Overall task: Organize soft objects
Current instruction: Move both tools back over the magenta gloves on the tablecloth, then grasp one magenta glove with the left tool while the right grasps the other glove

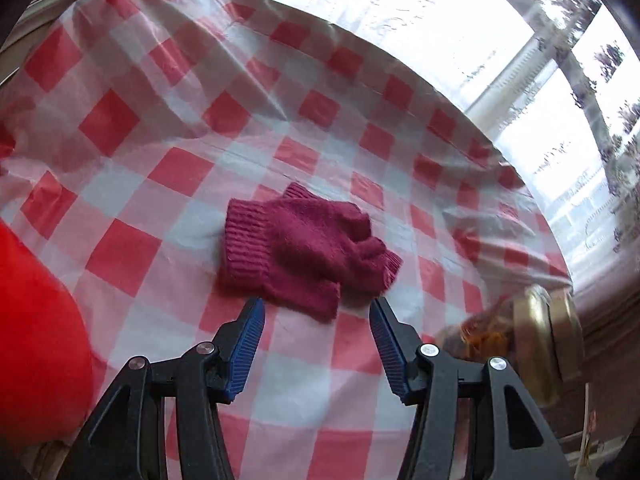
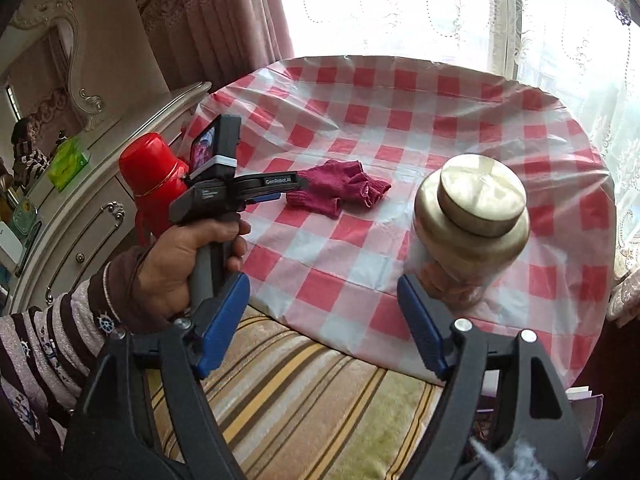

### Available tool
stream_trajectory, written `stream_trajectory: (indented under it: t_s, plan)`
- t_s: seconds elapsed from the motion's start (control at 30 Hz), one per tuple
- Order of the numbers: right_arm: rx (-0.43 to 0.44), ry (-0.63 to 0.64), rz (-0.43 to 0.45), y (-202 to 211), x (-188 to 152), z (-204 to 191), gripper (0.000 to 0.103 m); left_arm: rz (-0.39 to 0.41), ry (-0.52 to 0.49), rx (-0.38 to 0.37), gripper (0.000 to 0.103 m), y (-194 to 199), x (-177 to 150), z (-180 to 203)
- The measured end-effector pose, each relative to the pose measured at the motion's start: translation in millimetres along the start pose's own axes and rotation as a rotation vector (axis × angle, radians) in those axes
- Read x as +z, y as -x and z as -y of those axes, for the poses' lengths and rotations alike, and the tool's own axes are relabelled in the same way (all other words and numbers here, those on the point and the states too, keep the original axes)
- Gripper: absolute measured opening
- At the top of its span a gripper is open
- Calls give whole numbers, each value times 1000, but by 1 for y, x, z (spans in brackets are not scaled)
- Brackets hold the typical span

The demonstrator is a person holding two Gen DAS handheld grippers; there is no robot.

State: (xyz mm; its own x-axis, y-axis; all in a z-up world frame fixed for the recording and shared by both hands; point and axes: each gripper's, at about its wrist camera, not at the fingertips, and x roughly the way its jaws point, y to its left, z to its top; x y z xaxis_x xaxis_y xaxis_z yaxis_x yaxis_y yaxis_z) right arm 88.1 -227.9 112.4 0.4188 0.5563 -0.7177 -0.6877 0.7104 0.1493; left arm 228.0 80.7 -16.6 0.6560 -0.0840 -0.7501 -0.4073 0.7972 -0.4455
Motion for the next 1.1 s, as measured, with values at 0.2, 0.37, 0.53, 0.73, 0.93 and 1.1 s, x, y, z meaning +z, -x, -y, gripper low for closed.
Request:
stream_trajectory:
  t_s: [0.2, 0.37, 0.53, 0.73, 0.93, 1.1]
  plan:
    - [-13, -2, -6, -32, 27, -1, 81, 19, 83, 84, 56, -37, 19, -24]
    - [-3, 8, -31, -60, 41, -5, 82, -22, 121, 96, 56, -62, 23, -41]
    - [-7, -6, -33, -81, 56, -9, 82, -23, 73, 62, 51, -72, 28, -41]
    - [-23, -34, -42, -105, 75, -8, 82, -53, -3, 31, 16, -71, 23, -36]
    - [-46, -39, -35, -118, 94, -5, 82, -116, -12, -57, 10, -31, -4, -31]
    - [-71, -50, -65, -141, 104, 0, 82, -184, -51, -148, 8, 1, -44, -21]
